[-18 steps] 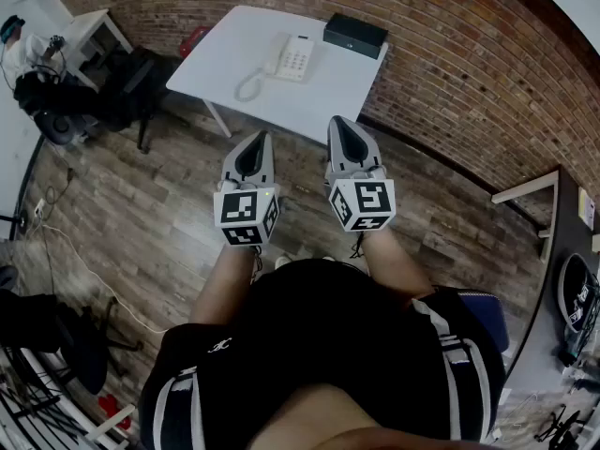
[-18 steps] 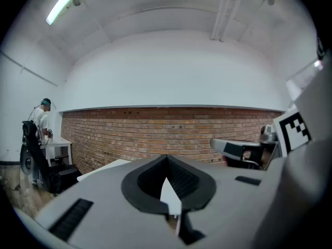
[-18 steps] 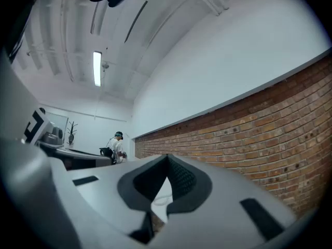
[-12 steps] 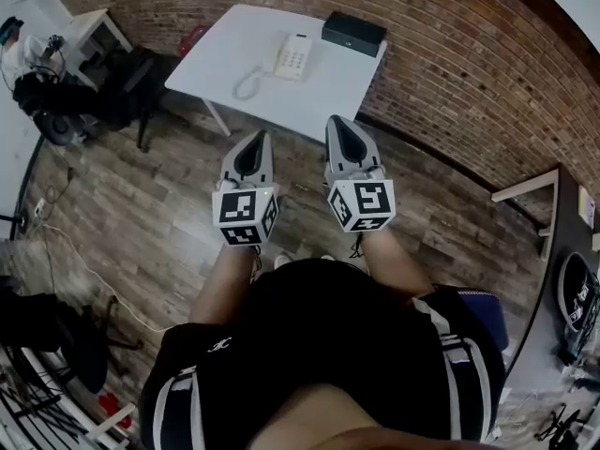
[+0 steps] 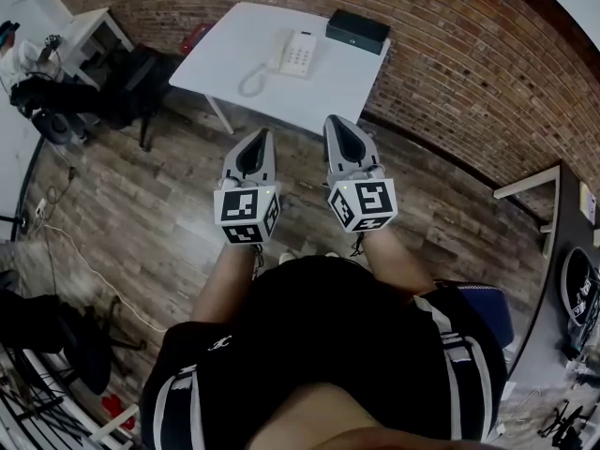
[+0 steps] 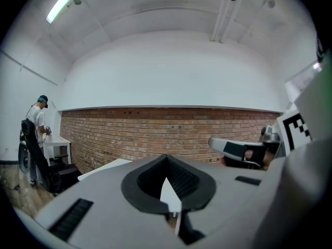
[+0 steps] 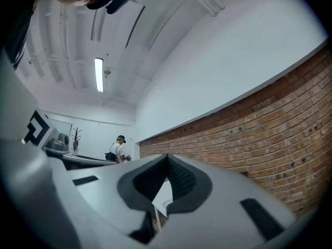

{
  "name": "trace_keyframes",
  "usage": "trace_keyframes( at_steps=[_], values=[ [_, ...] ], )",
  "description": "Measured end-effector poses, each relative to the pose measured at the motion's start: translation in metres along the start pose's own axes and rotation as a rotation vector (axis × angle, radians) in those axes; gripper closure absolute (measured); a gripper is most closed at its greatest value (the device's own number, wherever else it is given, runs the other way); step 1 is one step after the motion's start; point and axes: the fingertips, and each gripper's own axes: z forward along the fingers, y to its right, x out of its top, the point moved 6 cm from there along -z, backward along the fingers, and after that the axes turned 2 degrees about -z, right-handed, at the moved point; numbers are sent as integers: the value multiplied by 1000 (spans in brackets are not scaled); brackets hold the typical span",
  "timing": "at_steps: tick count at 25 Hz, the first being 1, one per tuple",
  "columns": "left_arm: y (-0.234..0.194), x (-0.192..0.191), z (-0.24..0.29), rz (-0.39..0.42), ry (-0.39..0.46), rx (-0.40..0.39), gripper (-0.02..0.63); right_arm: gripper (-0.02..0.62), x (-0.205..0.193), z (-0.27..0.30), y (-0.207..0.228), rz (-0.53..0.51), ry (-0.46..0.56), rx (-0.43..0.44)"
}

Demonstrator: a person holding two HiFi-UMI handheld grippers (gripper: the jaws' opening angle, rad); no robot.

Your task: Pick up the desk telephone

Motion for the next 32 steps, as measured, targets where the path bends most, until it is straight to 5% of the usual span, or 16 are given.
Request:
trace_keyframes(
  at_steps=[18,32],
  values=[
    [-50,-7,-16,17,28,-60,606,597,-12,14,-52,-26,8,-58],
    [-104,-12,64,21,0,-67,606,597,-37,105,-23,-45,15,-81]
  ],
)
